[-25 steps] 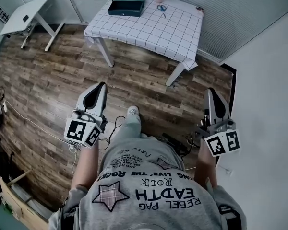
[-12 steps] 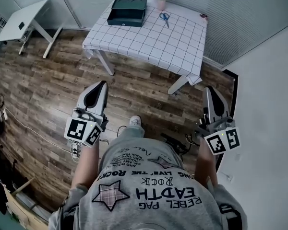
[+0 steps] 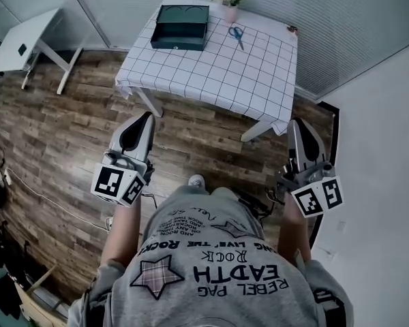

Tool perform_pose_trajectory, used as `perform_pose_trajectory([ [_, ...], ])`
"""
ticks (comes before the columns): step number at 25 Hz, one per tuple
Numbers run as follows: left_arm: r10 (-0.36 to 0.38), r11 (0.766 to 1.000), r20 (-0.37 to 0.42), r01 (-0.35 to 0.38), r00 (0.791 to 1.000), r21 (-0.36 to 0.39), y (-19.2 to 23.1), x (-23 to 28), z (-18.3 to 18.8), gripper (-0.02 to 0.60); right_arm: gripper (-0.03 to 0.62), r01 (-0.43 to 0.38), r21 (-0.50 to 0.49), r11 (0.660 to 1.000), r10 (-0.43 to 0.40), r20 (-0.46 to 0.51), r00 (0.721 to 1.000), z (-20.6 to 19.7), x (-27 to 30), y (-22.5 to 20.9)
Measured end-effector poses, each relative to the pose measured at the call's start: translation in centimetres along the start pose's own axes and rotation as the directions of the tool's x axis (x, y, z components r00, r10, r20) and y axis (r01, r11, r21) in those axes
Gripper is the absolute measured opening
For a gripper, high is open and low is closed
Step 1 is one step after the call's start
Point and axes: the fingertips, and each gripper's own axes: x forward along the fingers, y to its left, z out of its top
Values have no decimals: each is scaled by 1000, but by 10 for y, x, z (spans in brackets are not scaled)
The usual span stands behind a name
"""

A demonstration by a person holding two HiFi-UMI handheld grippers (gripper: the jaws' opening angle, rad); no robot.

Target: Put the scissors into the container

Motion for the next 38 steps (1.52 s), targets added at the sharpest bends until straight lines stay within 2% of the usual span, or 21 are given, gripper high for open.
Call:
perform_pose_trajectory([
  [8,-15,999,-30,15,999,-29,17,16,-10,9,17,10,8,1000,-10,-34,999,-10,25,-4],
  [19,61,997,-47,-63,997,-43,50,40,-19,9,17,-63,32,998,64,-45,997,-23,88,-24],
  [38,136,990,-30,-137,990,-42,90,177,-7,9,17,-141,60,988,144,-49,988,-16,211,-136],
])
